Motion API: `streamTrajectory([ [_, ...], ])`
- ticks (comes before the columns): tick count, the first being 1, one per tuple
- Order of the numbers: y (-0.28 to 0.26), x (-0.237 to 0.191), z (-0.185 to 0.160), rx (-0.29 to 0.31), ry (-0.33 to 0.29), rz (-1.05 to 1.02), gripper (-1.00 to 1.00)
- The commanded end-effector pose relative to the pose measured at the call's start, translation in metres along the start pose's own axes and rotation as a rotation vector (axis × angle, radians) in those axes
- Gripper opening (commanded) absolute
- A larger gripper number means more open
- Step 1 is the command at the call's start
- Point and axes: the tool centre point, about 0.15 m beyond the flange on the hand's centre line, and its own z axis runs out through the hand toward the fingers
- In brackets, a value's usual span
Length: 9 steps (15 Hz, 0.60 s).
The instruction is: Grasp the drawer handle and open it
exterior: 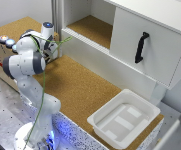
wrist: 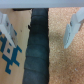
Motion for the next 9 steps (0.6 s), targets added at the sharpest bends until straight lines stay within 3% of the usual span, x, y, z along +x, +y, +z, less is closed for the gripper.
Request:
streamTrajectory([
  [1, 0.0056, 0.0066, 0.015, 0.107, -0.041, -0.022, -1.0],
  [9, 0.0079, 0.0023, 0.0236, 0.127, -0.059, -0.024, -1.0],
])
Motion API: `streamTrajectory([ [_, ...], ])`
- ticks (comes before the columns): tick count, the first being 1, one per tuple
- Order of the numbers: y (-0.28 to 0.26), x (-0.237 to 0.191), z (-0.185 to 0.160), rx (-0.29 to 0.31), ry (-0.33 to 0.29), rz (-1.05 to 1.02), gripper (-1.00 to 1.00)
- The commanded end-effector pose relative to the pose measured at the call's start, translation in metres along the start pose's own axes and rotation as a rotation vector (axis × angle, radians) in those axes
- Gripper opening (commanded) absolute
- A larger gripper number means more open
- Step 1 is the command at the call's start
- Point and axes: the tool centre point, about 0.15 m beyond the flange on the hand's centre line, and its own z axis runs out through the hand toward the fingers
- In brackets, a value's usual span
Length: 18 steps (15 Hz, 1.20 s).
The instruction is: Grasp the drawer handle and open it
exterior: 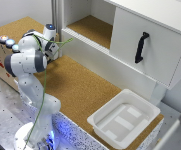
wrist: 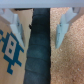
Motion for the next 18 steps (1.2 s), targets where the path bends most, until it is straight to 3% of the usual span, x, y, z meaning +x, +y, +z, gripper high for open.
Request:
streamTrajectory([
  [1, 0.009, 0.001, 0.023, 0.103, -0.049, -0.024, -1.0],
  [8, 0.022, -0.005, 0.021, 0.109, -0.046, -0.013, -1.0],
  [18, 0.081, -0.01, 0.021, 0.136, -0.066, 0.035, -1.0],
])
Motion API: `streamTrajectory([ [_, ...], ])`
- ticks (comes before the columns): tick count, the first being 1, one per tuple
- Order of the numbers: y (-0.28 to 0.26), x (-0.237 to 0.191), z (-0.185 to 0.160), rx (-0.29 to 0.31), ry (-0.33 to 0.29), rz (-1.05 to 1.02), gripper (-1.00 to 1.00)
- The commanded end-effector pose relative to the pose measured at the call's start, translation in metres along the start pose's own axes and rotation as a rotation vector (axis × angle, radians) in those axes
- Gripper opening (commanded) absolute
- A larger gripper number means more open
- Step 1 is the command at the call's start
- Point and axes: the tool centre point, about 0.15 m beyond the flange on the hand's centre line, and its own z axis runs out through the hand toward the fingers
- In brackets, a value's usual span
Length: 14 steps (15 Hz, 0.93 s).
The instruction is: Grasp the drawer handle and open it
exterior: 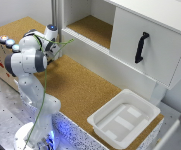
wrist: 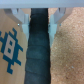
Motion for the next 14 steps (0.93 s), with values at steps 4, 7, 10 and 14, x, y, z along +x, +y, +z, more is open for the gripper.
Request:
streamTrajectory([
  [4, 0.083, -0.001, 0.025, 0.132, -0.024, 0.007, -1.0],
  [7, 0.099, 0.002, 0.027, 0.128, -0.029, 0.019, -1.0],
  [10, 0.112, 0.002, 0.024, 0.128, -0.023, 0.035, -1.0],
  [14, 0.138, 0.0, 0.02, 0.118, -0.02, 0.065, -1.0],
])
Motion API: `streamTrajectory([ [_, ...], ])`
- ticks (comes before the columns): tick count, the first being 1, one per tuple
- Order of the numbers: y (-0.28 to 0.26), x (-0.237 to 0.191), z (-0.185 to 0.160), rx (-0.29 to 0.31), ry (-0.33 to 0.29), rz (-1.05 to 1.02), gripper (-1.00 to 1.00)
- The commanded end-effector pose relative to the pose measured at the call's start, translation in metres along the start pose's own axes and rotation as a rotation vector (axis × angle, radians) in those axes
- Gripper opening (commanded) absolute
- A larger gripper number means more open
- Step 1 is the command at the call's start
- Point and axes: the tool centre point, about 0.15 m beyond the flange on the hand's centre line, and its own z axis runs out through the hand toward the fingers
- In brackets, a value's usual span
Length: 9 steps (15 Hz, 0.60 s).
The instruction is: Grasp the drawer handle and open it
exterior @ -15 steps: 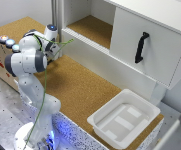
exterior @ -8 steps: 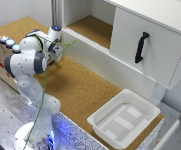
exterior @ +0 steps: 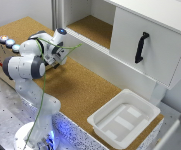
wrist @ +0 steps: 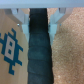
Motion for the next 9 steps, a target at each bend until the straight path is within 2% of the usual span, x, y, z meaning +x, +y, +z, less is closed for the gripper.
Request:
streamTrajectory([
  [1, 0.067, 0.005, 0.044, 0.098, -0.004, 0.017, -1.0],
  [9, 0.108, 0.012, 0.034, 0.06, -0.017, 0.032, -1.0],
])
